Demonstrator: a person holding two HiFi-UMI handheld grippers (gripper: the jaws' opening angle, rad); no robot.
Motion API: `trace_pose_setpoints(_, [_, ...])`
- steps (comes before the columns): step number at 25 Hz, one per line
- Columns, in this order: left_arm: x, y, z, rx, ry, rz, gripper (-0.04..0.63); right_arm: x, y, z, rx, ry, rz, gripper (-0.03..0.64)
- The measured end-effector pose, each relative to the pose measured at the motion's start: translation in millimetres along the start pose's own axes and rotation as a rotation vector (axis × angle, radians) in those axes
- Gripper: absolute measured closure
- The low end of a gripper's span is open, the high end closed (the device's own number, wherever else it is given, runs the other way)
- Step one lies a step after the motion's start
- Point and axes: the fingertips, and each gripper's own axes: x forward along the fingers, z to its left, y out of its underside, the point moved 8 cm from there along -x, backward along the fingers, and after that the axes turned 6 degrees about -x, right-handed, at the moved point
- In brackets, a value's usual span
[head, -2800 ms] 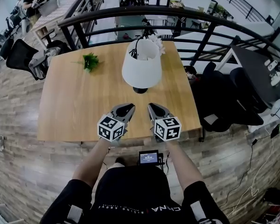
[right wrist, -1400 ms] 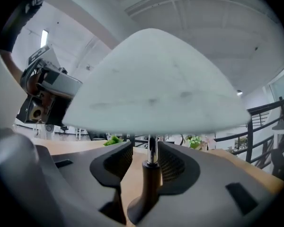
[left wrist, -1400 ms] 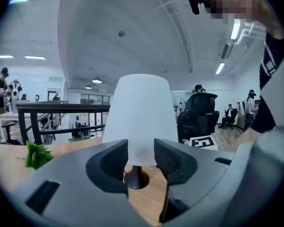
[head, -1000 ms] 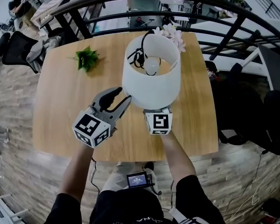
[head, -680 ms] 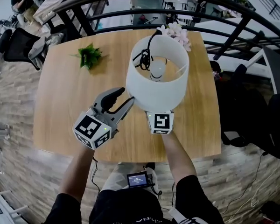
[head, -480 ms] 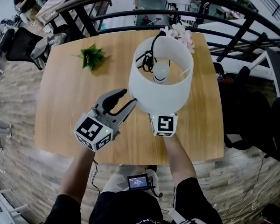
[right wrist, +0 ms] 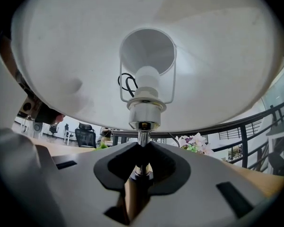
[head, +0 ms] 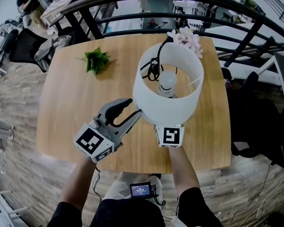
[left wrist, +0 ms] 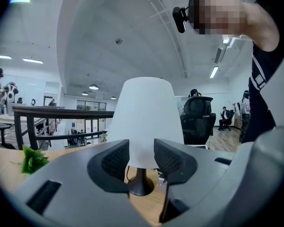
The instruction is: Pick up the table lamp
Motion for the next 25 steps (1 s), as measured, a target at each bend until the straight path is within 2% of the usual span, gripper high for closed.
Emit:
trace_pose_setpoints(5, [-5.6, -6.5, -7.0, 0.008, 0.016, -0.017, 0.422, -8.7, -2.0, 1.9, -0.043, -0.025, 0.057, 0.525])
trace_pose_setpoints(14, [-11.4, -32.2, -31.2, 0.046, 0.049, -0.059, 0.422, -18.0, -36.5, -1.8, -0.034, -0.014, -0.013, 0.525])
trace_pose_setpoints(16, [-17.0, -44.5, -38.0, 0.051, 0.049, -0.098, 0.422, -20.8, -49.1, -2.1, 0.001, 0.004, -0.055, 0.525])
trace_pose_setpoints(19, [-42.8, -73.8, -13.2, -0.048, -0.024, -0.219, 0.422, -27.6, -65.7, -1.0, 0.023, 0.013, -0.091, 0.525])
trace_pose_setpoints(20, [-45.2, -81.4, 5.3, -0.065, -0.040, -0.216, 0.422, -30.5, -68.9, -0.7, 0.012, 0.007, -0.088, 0.525])
trace_pose_setpoints(22, [-31.3, -92.3, 34.3, -0.029, -0.051, -0.132, 0.428, -36.3, -78.2, 1.9, 0.011, -0.001, -0.099, 0.525])
trace_pose_setpoints(25, [-2.2, -99.6, 46.9, -0.017, -0.028, -0.042, 0.442, -44.7, -93.5, 10.7, 0.030, -0.014, -0.120, 0.525])
